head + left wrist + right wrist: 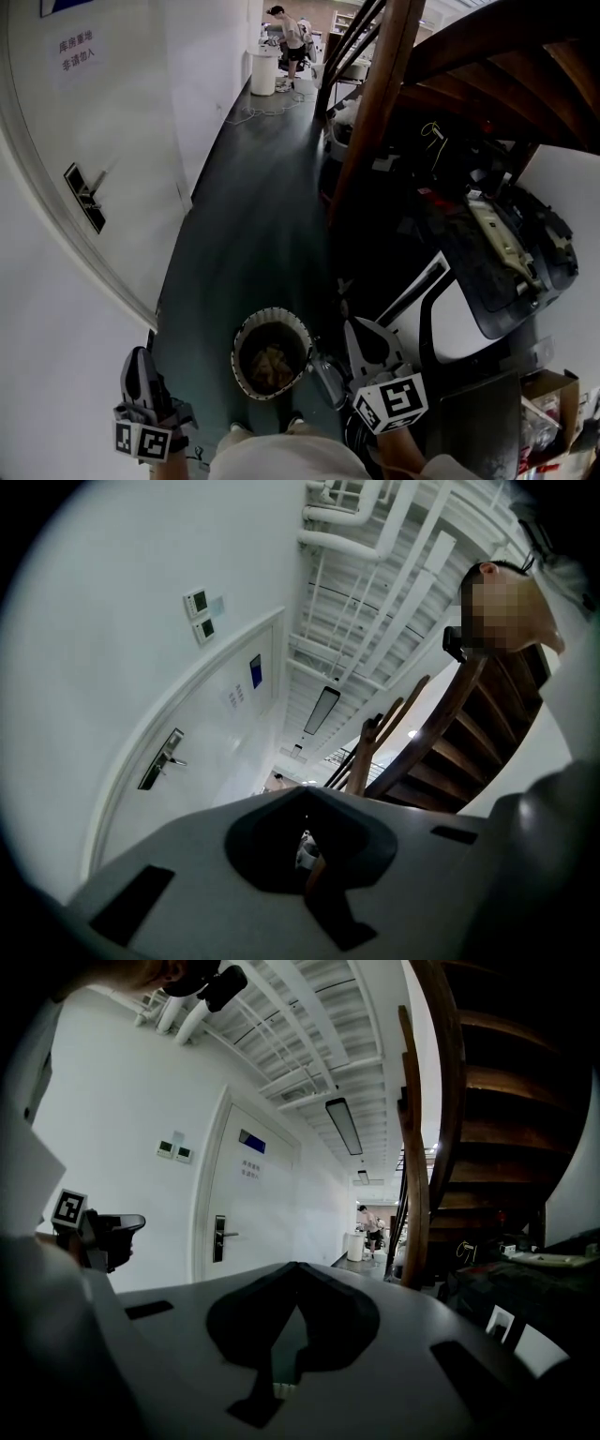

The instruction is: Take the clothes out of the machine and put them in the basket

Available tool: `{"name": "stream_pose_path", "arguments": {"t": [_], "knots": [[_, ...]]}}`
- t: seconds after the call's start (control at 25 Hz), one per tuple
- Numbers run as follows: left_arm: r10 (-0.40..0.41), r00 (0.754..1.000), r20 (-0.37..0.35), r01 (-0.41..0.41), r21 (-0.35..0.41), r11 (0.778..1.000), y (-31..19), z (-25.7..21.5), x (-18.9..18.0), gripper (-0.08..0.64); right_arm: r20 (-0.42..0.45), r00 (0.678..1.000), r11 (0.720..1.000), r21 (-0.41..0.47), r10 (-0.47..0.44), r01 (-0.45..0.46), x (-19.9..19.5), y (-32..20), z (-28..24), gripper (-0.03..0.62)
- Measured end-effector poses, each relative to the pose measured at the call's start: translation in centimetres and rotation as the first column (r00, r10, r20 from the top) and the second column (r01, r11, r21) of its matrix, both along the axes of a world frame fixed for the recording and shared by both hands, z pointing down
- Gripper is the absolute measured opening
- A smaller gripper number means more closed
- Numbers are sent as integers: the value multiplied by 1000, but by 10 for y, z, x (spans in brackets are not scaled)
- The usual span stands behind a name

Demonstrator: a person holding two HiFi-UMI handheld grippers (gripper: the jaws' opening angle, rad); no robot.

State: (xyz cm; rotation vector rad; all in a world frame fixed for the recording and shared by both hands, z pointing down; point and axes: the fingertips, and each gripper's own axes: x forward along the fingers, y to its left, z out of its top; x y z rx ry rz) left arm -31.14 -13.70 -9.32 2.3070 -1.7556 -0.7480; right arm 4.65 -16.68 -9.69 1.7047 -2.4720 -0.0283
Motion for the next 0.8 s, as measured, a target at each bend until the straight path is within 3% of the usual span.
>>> {"name": "stream_pose_path", "arguments": {"t": [0.8], "knots": [[16,1000,-16,-16,-21,1000,-8,11,-4,14,-16,1000,1000,-18,-12,12,-20,-8,11,12]]}}
